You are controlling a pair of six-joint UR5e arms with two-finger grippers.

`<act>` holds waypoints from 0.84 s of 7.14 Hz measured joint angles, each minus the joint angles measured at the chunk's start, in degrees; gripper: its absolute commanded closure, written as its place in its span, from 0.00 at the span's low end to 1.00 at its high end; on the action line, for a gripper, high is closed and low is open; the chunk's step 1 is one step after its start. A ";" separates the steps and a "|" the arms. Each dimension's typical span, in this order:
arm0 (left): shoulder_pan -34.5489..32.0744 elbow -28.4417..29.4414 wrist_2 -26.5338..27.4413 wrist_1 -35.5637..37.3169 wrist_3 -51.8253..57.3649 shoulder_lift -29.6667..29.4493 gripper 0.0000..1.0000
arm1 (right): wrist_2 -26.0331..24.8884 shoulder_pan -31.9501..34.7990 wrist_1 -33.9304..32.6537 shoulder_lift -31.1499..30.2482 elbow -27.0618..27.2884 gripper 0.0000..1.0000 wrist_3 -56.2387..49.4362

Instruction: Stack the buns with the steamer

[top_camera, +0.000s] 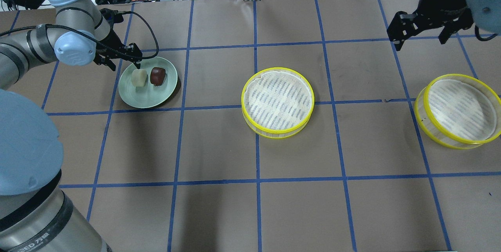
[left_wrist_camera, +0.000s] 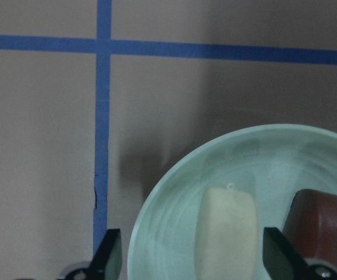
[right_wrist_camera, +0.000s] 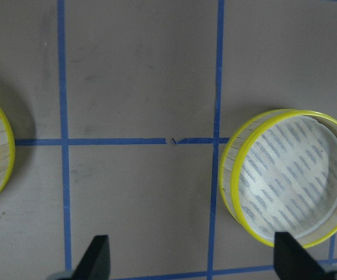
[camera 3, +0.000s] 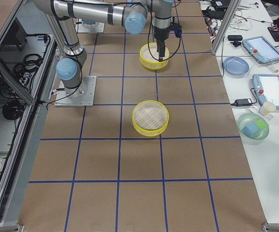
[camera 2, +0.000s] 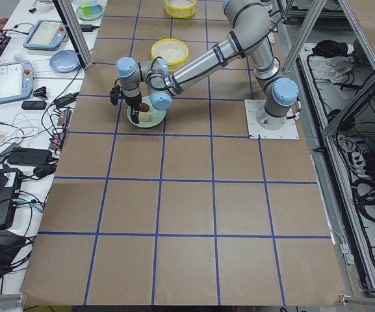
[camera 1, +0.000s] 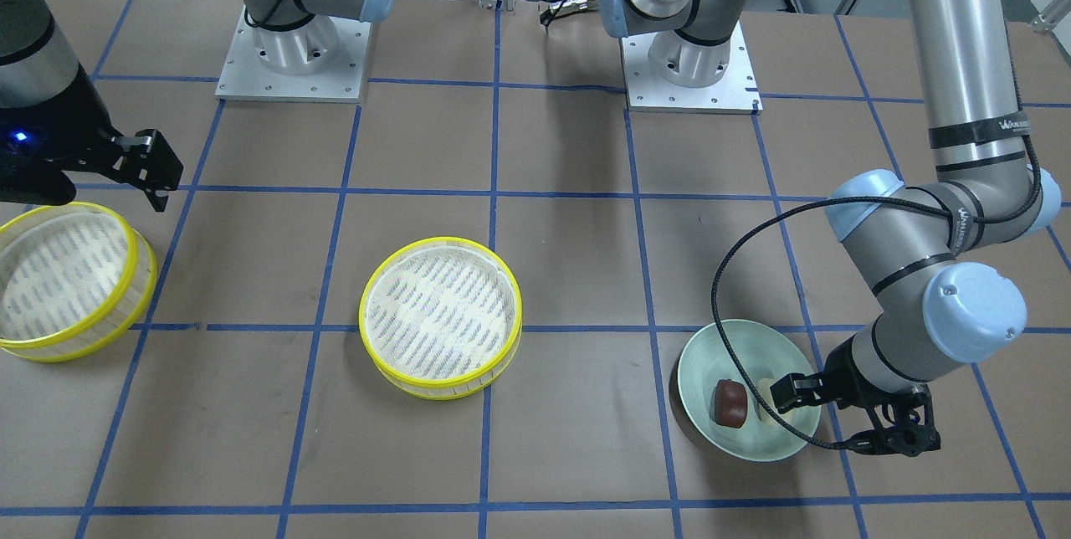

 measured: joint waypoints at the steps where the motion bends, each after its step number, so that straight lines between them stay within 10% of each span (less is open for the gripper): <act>1: -0.04 -0.02 -0.16 -0.03 -0.52 -0.23 0.12 | -0.28 -2.55 1.17 0.27 0.02 0.02 -3.37; 4: -0.08 -1.11 -3.47 -0.22 -2.93 -0.72 0.18 | -0.17 -11.32 0.33 3.44 0.45 0.05 -15.98; 6: -0.08 -1.81 -3.75 0.19 -2.98 -0.76 0.58 | -0.11 -18.34 -1.57 4.86 4.02 0.08 -19.55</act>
